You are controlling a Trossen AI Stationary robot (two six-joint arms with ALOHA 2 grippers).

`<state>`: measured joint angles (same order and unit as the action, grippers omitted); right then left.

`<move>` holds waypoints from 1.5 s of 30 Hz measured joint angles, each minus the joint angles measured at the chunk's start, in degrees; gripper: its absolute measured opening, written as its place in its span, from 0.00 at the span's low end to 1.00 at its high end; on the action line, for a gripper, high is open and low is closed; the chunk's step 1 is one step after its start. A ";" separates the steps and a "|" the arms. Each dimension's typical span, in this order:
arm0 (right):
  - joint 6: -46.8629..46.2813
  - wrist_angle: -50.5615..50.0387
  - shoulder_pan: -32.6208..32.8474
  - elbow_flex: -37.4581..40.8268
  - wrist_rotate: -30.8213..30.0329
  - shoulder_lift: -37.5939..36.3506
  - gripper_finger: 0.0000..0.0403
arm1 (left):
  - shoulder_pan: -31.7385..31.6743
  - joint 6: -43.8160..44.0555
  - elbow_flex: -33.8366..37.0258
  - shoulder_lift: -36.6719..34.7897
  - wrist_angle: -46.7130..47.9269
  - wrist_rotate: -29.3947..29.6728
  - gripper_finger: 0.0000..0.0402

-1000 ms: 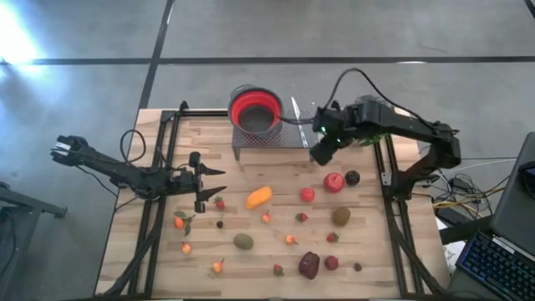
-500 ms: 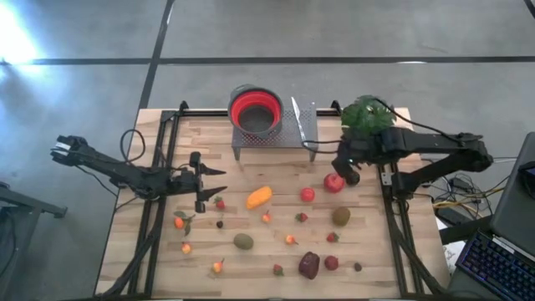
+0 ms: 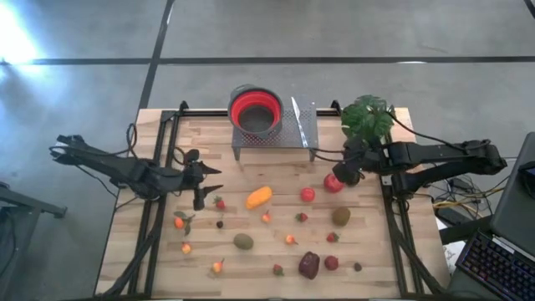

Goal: Pick & Place Fruit
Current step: Put the top left red strawberry into the red strainer bowl on the shelf

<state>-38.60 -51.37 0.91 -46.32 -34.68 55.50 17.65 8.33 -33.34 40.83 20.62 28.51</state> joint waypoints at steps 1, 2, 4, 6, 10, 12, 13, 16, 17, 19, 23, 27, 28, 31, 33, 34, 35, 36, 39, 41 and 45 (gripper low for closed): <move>0.46 1.63 0.00 1.29 0.01 -0.47 0.02 | 0.01 0.63 -1.22 0.81 2.17 0.02 0.54; 0.99 3.21 0.00 2.45 0.02 -0.84 0.02 | 0.01 1.29 -2.37 1.78 4.18 0.01 0.54; 2.10 5.87 0.00 4.54 0.00 -1.46 0.02 | 0.00 2.76 -4.37 4.04 7.86 -0.13 0.54; 3.32 8.71 -0.02 6.44 0.01 -1.91 0.02 | 0.02 3.92 -6.05 6.62 11.01 -0.54 0.54; 5.55 13.24 -0.04 9.29 0.00 -2.48 0.02 | 0.07 3.58 -8.67 12.66 14.49 -3.59 0.54; 5.99 14.11 -0.04 9.97 0.02 -2.61 0.02 | 0.07 2.59 -10.05 15.69 15.99 -5.29 0.54; 6.11 14.35 -0.04 9.99 0.02 -2.64 0.02 | 0.07 2.48 -10.77 17.05 17.01 -5.85 0.54; 6.26 14.35 -0.04 10.00 0.02 -2.66 0.02 | 0.07 2.68 -13.15 21.05 21.32 -7.30 0.54; 6.26 14.35 -0.04 10.00 0.02 -2.64 0.02 | 0.07 2.80 -13.94 22.28 22.90 -7.88 0.54; 6.26 14.38 -0.04 9.98 0.02 -2.64 0.02 | 0.07 3.34 -15.21 24.37 25.25 -8.47 0.54; 6.26 14.51 -0.04 9.78 0.02 -2.64 0.02 | 0.07 3.39 -16.63 28.28 27.15 -9.79 0.54; 6.24 14.83 -0.04 9.78 0.02 -2.64 0.02 | 0.07 1.77 -16.79 31.84 27.43 -11.15 0.54; 6.24 14.83 -0.04 9.78 0.02 -2.64 0.02 | 0.07 1.53 -16.79 32.67 27.55 -11.33 0.54; 6.25 14.85 -0.04 9.78 0.04 -2.64 0.02 | 0.07 0.43 -16.79 35.16 27.76 -11.77 0.54; 6.24 14.86 -0.04 9.78 0.04 -2.63 0.02 | 0.07 -0.32 -16.79 36.80 27.91 -12.38 0.54; 6.24 14.86 -0.04 9.78 0.04 -2.62 0.02 | 0.07 -0.74 -16.85 37.61 27.90 -12.78 0.54; 6.24 14.86 -0.04 9.78 0.04 -2.62 0.02 | 0.07 -0.97 -16.93 38.35 27.89 -13.05 0.54; 6.24 14.88 -0.04 9.80 0.04 -2.62 0.02 | 0.07 -1.19 -17.00 39.06 27.87 -13.25 0.54; 6.24 14.88 -0.04 9.81 0.04 -2.62 0.02 | 0.07 -2.16 -17.03 41.18 27.87 -14.37 0.54; 6.24 14.88 -0.04 9.81 0.04 -2.55 0.02 | 0.07 -2.33 -17.03 42.38 27.87 -14.47 0.54; 6.24 14.88 -0.04 9.81 0.07 -2.55 0.02 | 0.07 -2.52 -17.03 44.36 27.52 -14.52 0.54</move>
<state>-32.36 -36.49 0.86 -36.51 -34.61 52.95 17.72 5.82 -50.37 85.18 48.14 13.99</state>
